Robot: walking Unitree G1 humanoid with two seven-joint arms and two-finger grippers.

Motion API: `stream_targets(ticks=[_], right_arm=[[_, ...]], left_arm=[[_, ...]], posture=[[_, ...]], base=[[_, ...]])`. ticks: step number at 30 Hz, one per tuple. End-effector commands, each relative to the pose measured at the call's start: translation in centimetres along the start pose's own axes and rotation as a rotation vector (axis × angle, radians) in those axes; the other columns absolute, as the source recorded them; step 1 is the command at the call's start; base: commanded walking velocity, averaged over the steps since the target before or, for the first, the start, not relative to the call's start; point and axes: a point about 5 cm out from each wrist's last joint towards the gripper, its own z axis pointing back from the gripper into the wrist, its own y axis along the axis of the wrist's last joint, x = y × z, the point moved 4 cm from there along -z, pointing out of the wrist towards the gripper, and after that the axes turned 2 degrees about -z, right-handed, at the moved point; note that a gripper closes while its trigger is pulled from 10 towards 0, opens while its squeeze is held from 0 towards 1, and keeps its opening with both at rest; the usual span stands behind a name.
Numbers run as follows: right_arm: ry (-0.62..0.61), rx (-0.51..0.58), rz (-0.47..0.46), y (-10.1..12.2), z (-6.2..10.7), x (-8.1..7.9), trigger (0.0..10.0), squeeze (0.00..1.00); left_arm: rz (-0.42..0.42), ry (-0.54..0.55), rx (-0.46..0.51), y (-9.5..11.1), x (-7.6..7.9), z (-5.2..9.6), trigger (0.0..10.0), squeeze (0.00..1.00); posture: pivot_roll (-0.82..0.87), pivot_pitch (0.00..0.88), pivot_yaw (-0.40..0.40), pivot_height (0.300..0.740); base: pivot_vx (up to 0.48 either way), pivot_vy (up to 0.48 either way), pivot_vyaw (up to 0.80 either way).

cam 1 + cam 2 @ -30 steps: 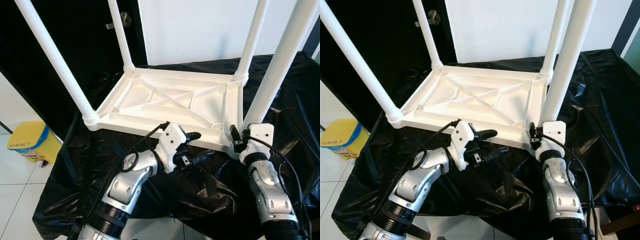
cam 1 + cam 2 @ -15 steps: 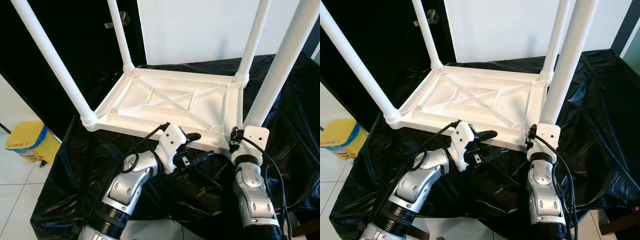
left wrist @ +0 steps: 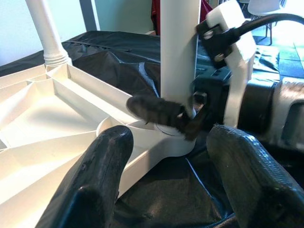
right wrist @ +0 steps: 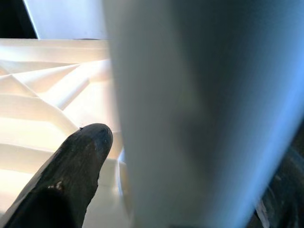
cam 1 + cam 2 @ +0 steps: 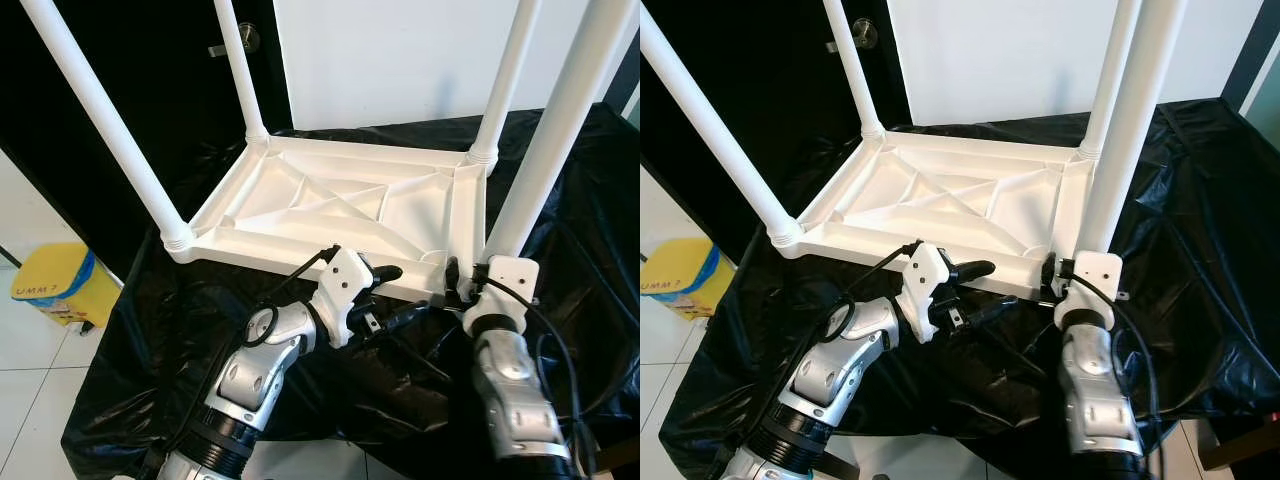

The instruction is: Building children table

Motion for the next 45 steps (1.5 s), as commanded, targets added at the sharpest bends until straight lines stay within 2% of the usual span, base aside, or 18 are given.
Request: stream_targets(ticks=[1, 2, 3, 4, 5, 10, 11, 12, 14, 15, 20, 24, 26, 36, 40, 41, 45], right_arm=[[0.048, 0.013, -0.030, 0.2, 0.2, -0.1, 10.0, 1.00], [0.086, 0.012, -0.026, 0.2, 0.2, 0.0, 10.0, 1.00], [0.141, 0.009, -0.028, 0.3, 0.2, 0.2, 10.0, 0.52], [0.141, 0.009, -0.028, 0.3, 0.2, 0.2, 10.0, 0.52], [0.178, 0.007, -0.028, 0.3, 0.2, 0.3, 10.0, 0.00], [0.315, 0.007, -0.007, 0.6, 0.2, 0.2, 10.0, 0.00], [0.399, -0.006, 0.001, 0.6, 0.1, -0.1, 10.0, 0.00], [0.399, -0.006, 0.001, 0.6, 0.1, -0.1, 10.0, 0.00], [0.520, -0.034, 0.016, 0.5, -0.1, -0.4, 10.0, 0.00], [0.520, -0.034, 0.016, 0.5, -0.1, -0.4, 10.0, 0.00], [0.674, -0.084, 0.104, 0.1, -0.9, 0.0, 10.0, 0.00], [0.695, -0.096, 0.124, 0.0, -1.2, 0.1, 10.0, 0.00], [0.709, -0.123, 0.155, -0.4, -1.4, 0.5, 0.0, 0.00], [0.720, -0.172, 0.153, -1.5, -1.1, 1.1, 0.0, 0.00], [0.665, -0.178, 0.129, -2.0, -0.9, 1.3, 0.0, 0.00], [0.644, -0.179, 0.124, -2.1, -0.9, 1.3, 10.0, 0.00], [0.569, -0.176, 0.108, -2.2, -0.9, 1.5, 10.0, 0.00]], left_arm=[[-0.007, 0.037, 0.001, 0.1, -0.2, 0.2, 10.0, 0.00], [-0.007, 0.039, 0.001, 0.1, -0.3, 0.2, 10.0, 0.00], [-0.008, 0.040, 0.001, 0.1, -0.3, 0.2, 10.0, 0.00], [-0.008, 0.040, 0.001, 0.1, -0.3, 0.2, 10.0, 0.00], [-0.008, 0.041, 0.001, 0.1, -0.3, 0.2, 10.0, 0.00], [-0.008, 0.045, 0.003, 0.2, -0.5, 0.2, 10.0, 0.00], [-0.009, 0.046, 0.002, 0.2, -0.5, 0.2, 10.0, 0.00], [-0.009, 0.046, 0.002, 0.2, -0.5, 0.2, 10.0, 0.00], [-0.011, 0.047, 0.001, 0.3, -0.5, 0.3, 10.0, 0.00], [-0.011, 0.047, 0.001, 0.3, -0.5, 0.3, 10.0, 0.00], [-0.013, 0.048, -0.001, 0.3, -0.6, 0.4, 10.0, 0.00], [-0.014, 0.048, -0.001, 0.4, -0.6, 0.5, 10.0, 0.00], [-0.016, 0.050, -0.001, 0.4, -0.7, 0.5, 10.0, 0.00], [-0.016, 0.060, -0.001, 0.5, -0.7, 0.6, 10.0, 0.00], [-0.014, 0.065, -0.003, 0.5, -0.7, 0.7, 10.0, 0.00], [-0.014, 0.065, -0.003, 0.5, -0.7, 0.7, 10.0, 0.00], [-0.013, 0.065, -0.005, 0.4, -0.8, 0.8, 10.0, 0.00]], posture=[[-0.16, 0.016, 0.062, 0.740], [-0.16, 0.016, 0.062, 0.740], [-0.16, 0.017, 0.062, 0.740], [-0.16, 0.017, 0.062, 0.740], [-0.16, 0.017, 0.062, 0.740], [-0.16, 0.017, 0.065, 0.740], [-0.16, 0.019, 0.066, 0.740], [-0.16, 0.019, 0.066, 0.740], [-0.15, 0.021, 0.072, 0.740], [-0.15, 0.021, 0.072, 0.740], [-0.14, 0.022, 0.077, 0.740], [-0.14, 0.021, 0.077, 0.740], [-0.13, 0.020, 0.073, 0.740], [-0.12, 0.024, 0.069, 0.740], [-0.13, 0.029, 0.069, 0.740], [-0.13, 0.030, 0.070, 0.740], [-0.13, 0.033, 0.072, 0.740]], base=[[0.000, 0.000, 0.00], [0.000, 0.000, 0.00], [0.000, 0.000, 0.00], [0.000, 0.000, 0.00], [0.000, 0.000, 0.00], [0.000, 0.000, 0.00], [0.000, 0.000, 0.00], [0.000, 0.000, 0.00], [0.000, 0.000, 0.00], [0.000, 0.000, 0.00], [0.000, 0.000, 0.00], [0.000, 0.000, 0.00], [0.000, 0.000, 0.00], [0.000, 0.000, 0.00], [0.000, 0.000, 0.00], [0.000, 0.000, 0.00], [0.000, 0.000, 0.00]])
